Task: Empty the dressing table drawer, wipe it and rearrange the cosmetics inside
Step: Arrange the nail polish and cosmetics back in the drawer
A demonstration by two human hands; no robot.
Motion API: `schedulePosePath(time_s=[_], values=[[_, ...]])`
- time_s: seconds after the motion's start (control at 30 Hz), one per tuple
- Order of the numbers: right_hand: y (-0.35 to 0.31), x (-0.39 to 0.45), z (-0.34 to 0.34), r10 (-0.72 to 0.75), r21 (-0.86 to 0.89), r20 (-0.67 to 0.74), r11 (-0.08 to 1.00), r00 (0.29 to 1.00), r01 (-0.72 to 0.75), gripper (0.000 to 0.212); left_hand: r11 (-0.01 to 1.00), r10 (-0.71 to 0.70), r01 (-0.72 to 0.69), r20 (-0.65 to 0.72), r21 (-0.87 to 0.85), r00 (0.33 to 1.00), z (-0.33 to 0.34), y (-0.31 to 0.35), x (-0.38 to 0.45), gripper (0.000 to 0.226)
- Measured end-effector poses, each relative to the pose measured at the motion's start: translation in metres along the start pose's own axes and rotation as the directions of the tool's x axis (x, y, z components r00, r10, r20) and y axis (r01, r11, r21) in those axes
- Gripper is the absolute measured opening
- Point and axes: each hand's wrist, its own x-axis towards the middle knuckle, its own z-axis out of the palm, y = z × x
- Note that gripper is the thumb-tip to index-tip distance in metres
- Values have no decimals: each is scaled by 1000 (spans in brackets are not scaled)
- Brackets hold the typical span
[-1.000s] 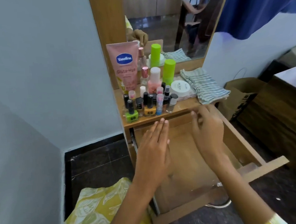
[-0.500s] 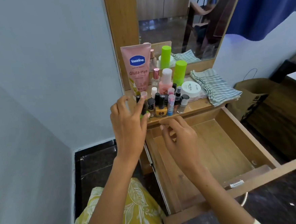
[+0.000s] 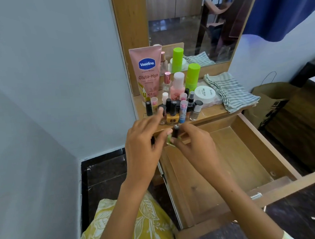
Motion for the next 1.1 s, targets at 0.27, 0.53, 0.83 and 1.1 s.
schedulePosePath(time_s=[0.27,0.53,0.83,1.1], values=[[26,1,43,345,-158,163,934,924,-321,25,937,-346,347,-42,23,937,7,-38,18,50],[26,4,61,247,-201,214,958,945,-205,21,934,-356,356,-12,26,934,25,-43,24,47],[25,3,47,207,-246,191,957,960,-157,22,941,-338,338,-74,-13,938,28,-46,20,26],[2,-16,7,-83,293,54,954,995,64,40,968,-155,175,119,-181,981,5,-19,-20,29]])
